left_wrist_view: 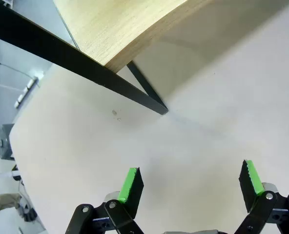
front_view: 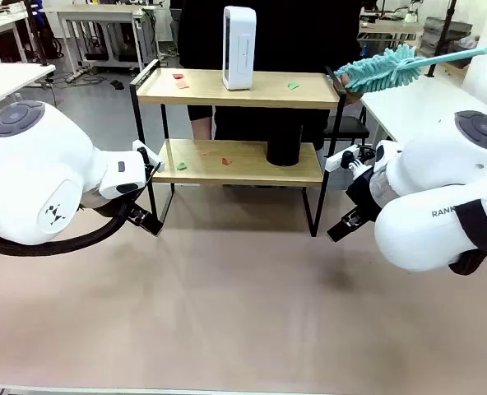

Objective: Clean the shelf.
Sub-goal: Pick up the Duster from the human.

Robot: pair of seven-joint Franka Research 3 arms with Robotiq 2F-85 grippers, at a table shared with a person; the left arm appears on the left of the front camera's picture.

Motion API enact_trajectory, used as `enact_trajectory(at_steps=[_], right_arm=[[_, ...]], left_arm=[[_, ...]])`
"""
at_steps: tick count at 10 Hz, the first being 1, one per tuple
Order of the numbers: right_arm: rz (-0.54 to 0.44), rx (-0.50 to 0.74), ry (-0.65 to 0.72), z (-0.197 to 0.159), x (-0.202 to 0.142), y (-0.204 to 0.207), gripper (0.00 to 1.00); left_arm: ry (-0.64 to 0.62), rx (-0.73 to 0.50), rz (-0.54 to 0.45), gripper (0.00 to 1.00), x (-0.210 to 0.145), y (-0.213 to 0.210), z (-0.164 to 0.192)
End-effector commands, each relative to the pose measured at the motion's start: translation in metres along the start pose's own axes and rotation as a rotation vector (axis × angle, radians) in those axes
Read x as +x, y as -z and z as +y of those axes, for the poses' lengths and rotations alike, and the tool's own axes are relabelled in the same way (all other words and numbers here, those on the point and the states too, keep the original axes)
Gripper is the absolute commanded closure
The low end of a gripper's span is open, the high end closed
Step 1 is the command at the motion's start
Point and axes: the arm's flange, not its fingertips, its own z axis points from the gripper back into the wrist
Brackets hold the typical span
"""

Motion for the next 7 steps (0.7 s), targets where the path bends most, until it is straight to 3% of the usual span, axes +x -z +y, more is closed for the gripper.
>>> enact_trajectory(at_steps=[1, 7], right_arm=[[0.000, 0.000, 0.000, 0.0000, 0.0000, 0.0000, 0.00], [0.000, 0.000, 0.000, 0.0000, 0.0000, 0.0000, 0.00]], left_arm=[[0.000, 0.000, 0.000, 0.00, 0.0000, -0.0001, 0.0000], [0.000, 0.000, 0.000, 0.00, 0.0000, -0.0001, 0.0000]])
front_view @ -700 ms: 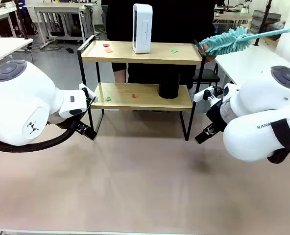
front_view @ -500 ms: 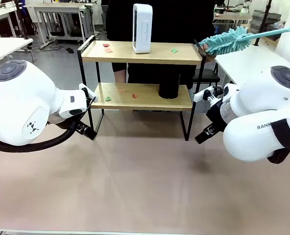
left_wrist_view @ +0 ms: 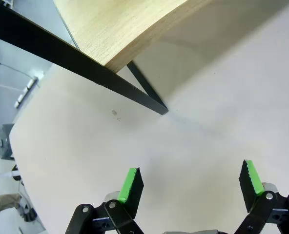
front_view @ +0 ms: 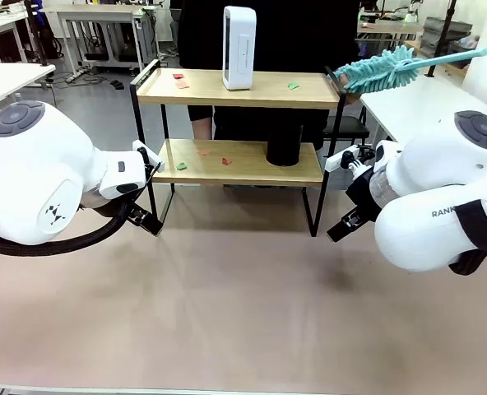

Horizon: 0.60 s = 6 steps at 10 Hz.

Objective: Clean the shelf.
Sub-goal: Pick up the Duster from the human.

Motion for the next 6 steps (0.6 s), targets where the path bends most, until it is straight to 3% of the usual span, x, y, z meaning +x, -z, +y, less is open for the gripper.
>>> enact_trajectory(at_steps=[1, 6], right_arm=[[-0.001, 0.000, 0.001, -0.0001, 0.0001, -0.0002, 0.00], [-0.001, 0.000, 0.001, -0.0001, 0.0001, -0.0002, 0.00]], left_arm=[[0.000, 0.000, 0.000, 0.00, 0.0000, -0.0001, 0.0000], [0.000, 0.000, 0.000, 0.00, 0.0000, -0.0001, 0.0000]])
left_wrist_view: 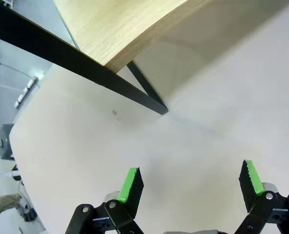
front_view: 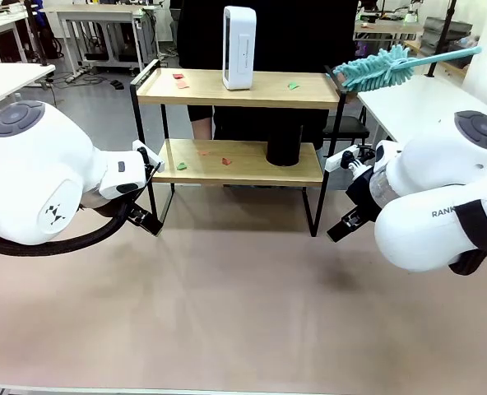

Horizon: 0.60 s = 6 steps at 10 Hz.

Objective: Clean the shelf.
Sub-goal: Pick up the Duster from the human.

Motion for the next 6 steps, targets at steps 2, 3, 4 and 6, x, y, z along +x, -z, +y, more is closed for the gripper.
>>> enact_trajectory(at_steps=[2, 3, 4, 6], right_arm=[[0.000, 0.000, 0.000, 0.000, 0.000, 0.000, 0.00], [0.114, 0.088, 0.006, -0.007, 0.000, -0.007, 0.00], [0.255, 0.207, 0.061, -0.017, -0.005, -0.022, 0.00], [0.281, 0.317, 0.257, -0.037, -0.022, -0.069, 0.00]], left_arm=[[0.000, 0.000, 0.000, 0.00, 0.000, 0.000, 0.000], [0.116, -0.162, 0.042, 0.00, -0.004, -0.013, 0.002], [0.168, -0.288, 0.145, 0.00, -0.009, -0.032, 0.009], [0.147, -0.502, 0.298, 0.00, -0.025, -0.065, 0.036]])
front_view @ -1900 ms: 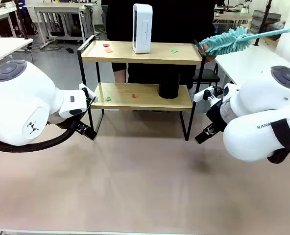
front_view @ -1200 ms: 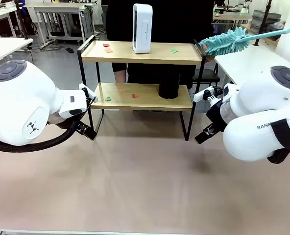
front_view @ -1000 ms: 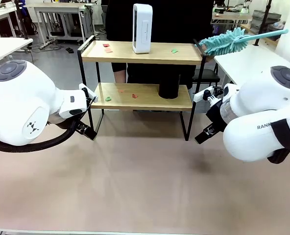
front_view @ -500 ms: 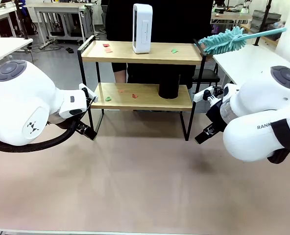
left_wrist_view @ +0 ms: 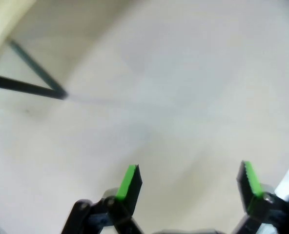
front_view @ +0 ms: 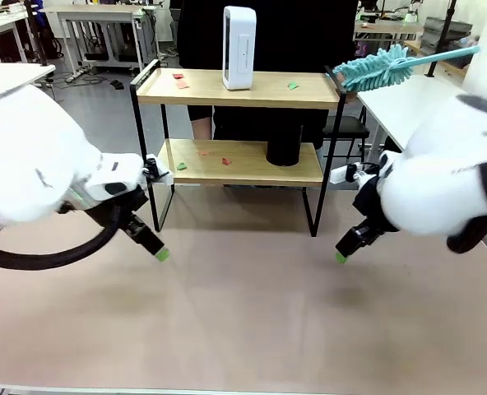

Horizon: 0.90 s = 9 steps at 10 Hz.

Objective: Clean the shelf.
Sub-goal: Pick up the Duster from the human.

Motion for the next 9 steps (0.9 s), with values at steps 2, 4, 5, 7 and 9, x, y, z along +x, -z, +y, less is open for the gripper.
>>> enact_trajectory(at_steps=[2, 4, 5, 7, 9], right_arm=[[-0.119, 0.317, 0.243, -0.041, -0.056, -0.110, 0.00], [-0.360, 0.490, 0.392, -0.077, -0.134, -0.176, 0.00], [-0.460, 0.532, 0.476, -0.097, -0.170, -0.194, 0.00], [-0.656, 0.598, 0.634, -0.139, -0.246, -0.217, 0.00], [-0.810, 0.651, 0.796, -0.185, -0.311, -0.216, 0.00]], left_arm=[[-0.065, -0.137, -0.063, 0.00, -0.047, -0.118, 0.048], [-0.207, -0.185, -0.368, 0.00, -0.097, -0.203, 0.075], [-0.281, -0.202, -0.519, 0.00, -0.127, -0.240, 0.092], [-0.444, -0.282, -0.791, 0.00, -0.201, -0.281, 0.135], [-0.563, -0.386, -0.937, 0.00, -0.247, -0.260, 0.159]])
